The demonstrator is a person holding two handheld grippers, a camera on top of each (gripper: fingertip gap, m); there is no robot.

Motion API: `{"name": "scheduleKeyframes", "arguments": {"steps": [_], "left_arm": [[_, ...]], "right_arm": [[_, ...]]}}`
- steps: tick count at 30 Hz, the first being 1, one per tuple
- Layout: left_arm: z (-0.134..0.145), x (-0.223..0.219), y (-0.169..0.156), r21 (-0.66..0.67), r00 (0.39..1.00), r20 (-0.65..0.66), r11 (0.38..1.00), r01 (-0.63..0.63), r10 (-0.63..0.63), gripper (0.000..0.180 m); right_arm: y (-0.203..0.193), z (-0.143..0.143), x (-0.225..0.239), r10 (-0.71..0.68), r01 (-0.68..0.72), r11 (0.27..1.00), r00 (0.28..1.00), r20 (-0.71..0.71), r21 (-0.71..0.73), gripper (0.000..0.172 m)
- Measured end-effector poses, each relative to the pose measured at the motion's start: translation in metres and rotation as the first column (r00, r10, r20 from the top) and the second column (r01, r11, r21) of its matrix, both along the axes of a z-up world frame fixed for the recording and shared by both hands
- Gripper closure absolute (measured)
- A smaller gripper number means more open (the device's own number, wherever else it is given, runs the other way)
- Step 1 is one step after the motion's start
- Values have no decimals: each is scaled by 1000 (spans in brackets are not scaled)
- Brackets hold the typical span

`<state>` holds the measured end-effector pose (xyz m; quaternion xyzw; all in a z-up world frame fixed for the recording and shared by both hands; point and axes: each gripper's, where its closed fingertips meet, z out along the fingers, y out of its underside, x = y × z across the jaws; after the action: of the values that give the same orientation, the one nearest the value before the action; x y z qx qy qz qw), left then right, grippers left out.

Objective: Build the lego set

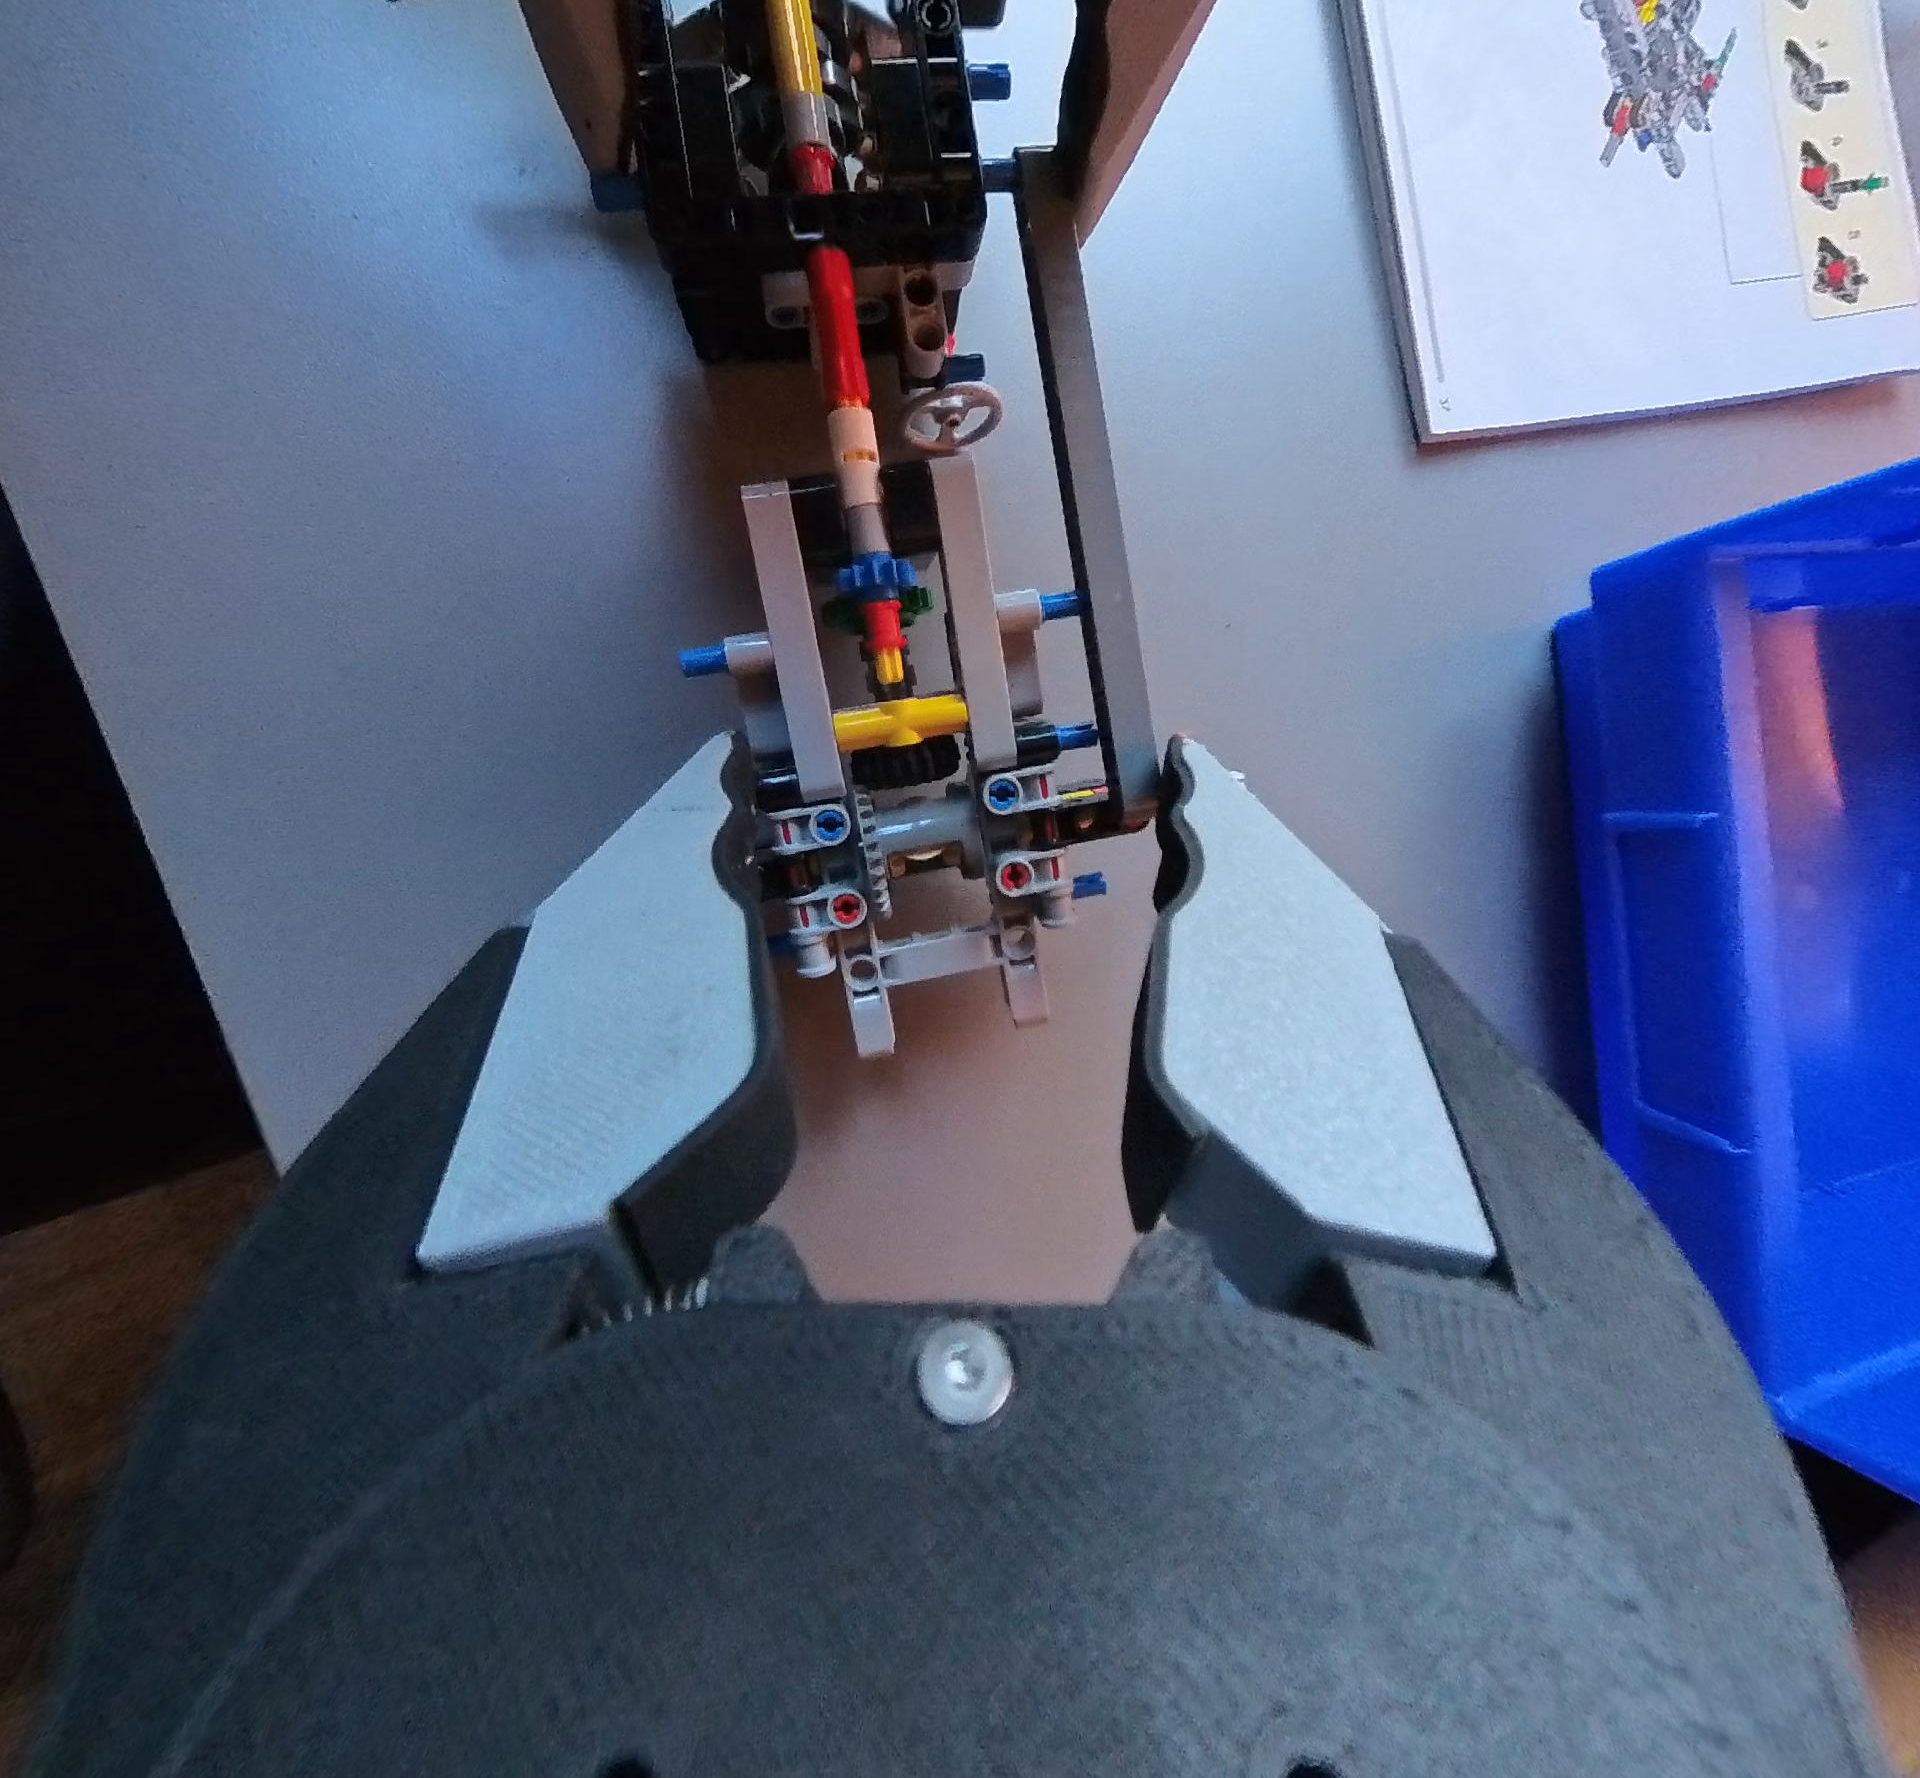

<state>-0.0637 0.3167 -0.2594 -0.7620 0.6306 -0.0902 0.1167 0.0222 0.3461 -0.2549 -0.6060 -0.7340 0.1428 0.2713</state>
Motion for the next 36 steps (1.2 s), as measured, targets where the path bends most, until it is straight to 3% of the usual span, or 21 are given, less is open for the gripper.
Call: {"name": "scheduleKeyframes", "arguments": {"steps": [11, 22, 28, 30, 36], "left_arm": [[0, -2, -1, -2, 1000, -4, 1000, -14, 14, 103], [2, 1, -2, -7, 1000, 14, 1000, -26, 26, 103], [3, 2, -2, 10, 1000, 12, 1000, -10, 10, 103], [4, 2, -3, 7, 1000, 12, 1000, -15, 15, 103], [4, 2, -3, 6, 1000, 20, 1000, -16, 16, 103]], "right_arm": [[5, 7, -5, 12, 2, 993, 993, -119, 116, 96], [4, 9, -3, 56, -18, 956, 991, -123, 293, 105], [10, 9, -3, 34, -7, 967, 994, -100, 255, 90], [8, 8, -3, 49, -28, 969, 996, -81, 244, 98], [7, 7, -4, 52, -33, 973, 996, -77, 230, 99]]}}
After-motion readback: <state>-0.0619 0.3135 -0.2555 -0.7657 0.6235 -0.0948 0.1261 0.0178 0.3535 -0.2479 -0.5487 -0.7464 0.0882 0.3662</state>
